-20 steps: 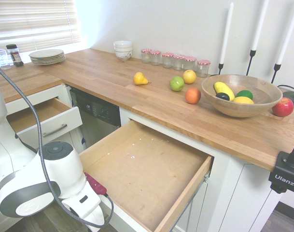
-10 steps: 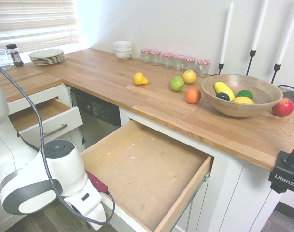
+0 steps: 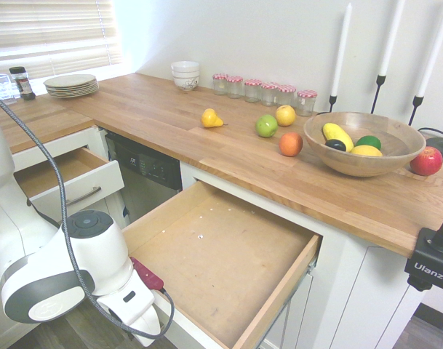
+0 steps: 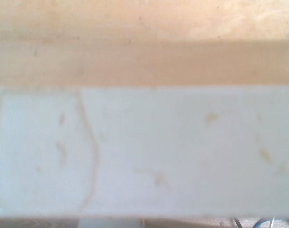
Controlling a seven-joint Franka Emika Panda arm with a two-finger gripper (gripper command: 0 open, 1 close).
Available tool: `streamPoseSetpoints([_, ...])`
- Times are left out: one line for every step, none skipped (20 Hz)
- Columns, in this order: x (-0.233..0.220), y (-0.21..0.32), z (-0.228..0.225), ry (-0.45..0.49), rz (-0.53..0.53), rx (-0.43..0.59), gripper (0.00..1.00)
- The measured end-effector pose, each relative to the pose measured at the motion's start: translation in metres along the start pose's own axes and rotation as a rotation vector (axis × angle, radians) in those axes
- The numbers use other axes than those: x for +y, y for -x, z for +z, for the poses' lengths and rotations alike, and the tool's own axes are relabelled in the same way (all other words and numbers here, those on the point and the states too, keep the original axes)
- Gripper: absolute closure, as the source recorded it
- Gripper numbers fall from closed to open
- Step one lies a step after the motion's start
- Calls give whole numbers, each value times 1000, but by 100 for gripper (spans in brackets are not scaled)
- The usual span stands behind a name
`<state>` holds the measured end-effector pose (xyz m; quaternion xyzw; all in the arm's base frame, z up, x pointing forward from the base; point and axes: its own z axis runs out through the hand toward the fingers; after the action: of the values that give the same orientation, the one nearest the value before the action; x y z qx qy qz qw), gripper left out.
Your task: Close the drawer
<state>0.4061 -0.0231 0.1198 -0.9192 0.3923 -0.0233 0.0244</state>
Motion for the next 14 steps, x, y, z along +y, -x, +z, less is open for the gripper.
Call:
streamPoseSetpoints([-1,-1,-1,-3,-2,4,100])
streamPoseSetpoints([-2,-3,-1,-8,-4,11,100])
streamPoseSetpoints([-3,-4,-2,-13,-5,18,100])
streamPoseSetpoints([-4,-4,-2,-23,-5,29,100])
streamPoseSetpoints([-5,-5,-3,-39,-5,46,100])
streamPoseSetpoints([-8,-6,-4,-57,-6,64,100])
streamPoseSetpoints([-9,-6,-5,-75,-8,83,100])
streamPoseSetpoints([-12,-6,-6,-94,-7,98,100])
streamPoseSetpoints([-14,-6,-7,-112,-5,109,100])
streamPoseSetpoints([-15,-7,-8,-125,-2,114,100])
streamPoseSetpoints([-17,-7,-7,-134,0,115,100])
streamPoseSetpoints([-18,-8,-7,-139,3,115,100])
streamPoseSetpoints([-19,-9,-6,-142,4,114,100])
streamPoseSetpoints([-21,-11,-5,-145,5,114,100])
